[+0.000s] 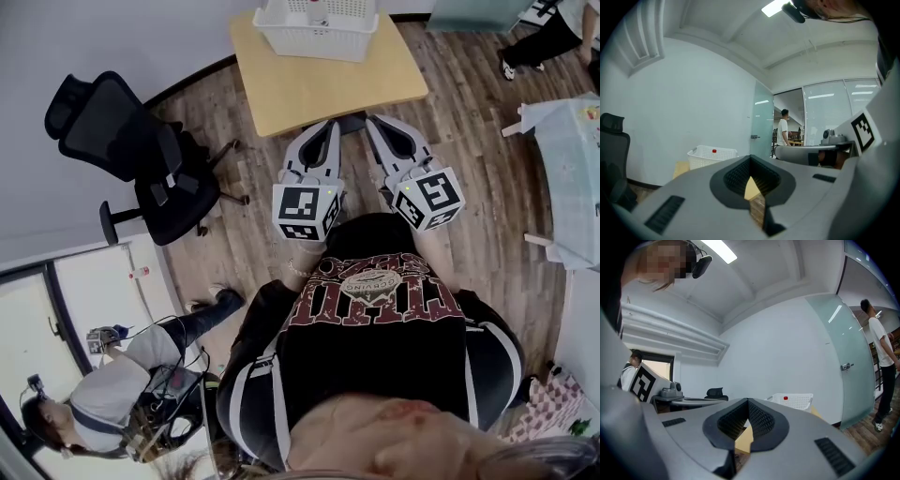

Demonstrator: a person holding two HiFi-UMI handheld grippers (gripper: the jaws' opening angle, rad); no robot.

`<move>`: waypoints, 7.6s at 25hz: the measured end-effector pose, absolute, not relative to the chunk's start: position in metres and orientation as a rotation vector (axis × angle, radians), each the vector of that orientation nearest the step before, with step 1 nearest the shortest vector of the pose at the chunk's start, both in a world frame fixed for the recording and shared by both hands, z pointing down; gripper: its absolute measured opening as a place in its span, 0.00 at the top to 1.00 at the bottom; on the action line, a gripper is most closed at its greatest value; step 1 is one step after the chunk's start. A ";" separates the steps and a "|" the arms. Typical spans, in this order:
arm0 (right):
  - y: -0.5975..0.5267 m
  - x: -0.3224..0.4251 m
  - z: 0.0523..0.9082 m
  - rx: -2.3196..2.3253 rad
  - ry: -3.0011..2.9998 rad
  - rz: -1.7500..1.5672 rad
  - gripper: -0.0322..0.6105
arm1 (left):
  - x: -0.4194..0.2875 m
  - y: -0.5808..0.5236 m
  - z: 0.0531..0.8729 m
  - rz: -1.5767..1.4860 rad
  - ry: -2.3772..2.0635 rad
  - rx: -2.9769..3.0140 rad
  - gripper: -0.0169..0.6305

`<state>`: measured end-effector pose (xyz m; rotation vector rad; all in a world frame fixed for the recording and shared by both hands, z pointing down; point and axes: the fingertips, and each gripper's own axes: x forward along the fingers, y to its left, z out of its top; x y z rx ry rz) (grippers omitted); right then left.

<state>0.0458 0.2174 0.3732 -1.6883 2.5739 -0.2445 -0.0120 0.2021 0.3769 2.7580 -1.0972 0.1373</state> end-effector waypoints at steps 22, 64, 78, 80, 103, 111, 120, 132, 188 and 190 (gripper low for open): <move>0.124 0.035 0.374 -1.749 2.558 -0.255 0.92 | -0.014 0.111 0.380 0.146 -0.994 2.769 0.90; 0.025 0.011 0.377 -1.807 2.531 -0.239 0.92 | -0.048 0.015 0.381 0.120 -0.976 2.754 0.90; -0.012 0.047 0.381 -1.716 2.614 -0.267 0.92 | -0.009 -0.016 0.385 0.122 -1.057 2.700 0.90; -0.018 0.055 0.379 -1.705 2.628 -0.268 0.92 | -0.002 -0.022 0.383 0.123 -1.073 2.691 0.90; -0.066 0.100 0.394 -1.631 2.708 -0.298 0.92 | 0.036 -0.066 0.397 0.139 -1.180 2.619 0.90; -0.086 0.105 0.394 -1.676 2.665 -0.311 0.92 | 0.044 -0.092 0.393 0.150 -1.127 2.654 0.90; -0.112 0.095 0.397 -1.720 2.644 -0.315 0.92 | 0.034 -0.119 0.394 0.152 -1.089 2.670 0.90; -0.154 0.081 0.409 -1.827 2.608 -0.334 0.92 | 0.026 -0.157 0.399 0.147 -0.987 2.694 0.90; -0.267 0.114 0.483 -1.903 2.883 -0.463 0.92 | 0.031 -0.176 0.413 0.146 -1.109 2.565 0.90; -0.272 0.115 0.485 -1.895 2.891 -0.463 0.92 | 0.030 -0.177 0.414 0.146 -1.119 2.560 0.90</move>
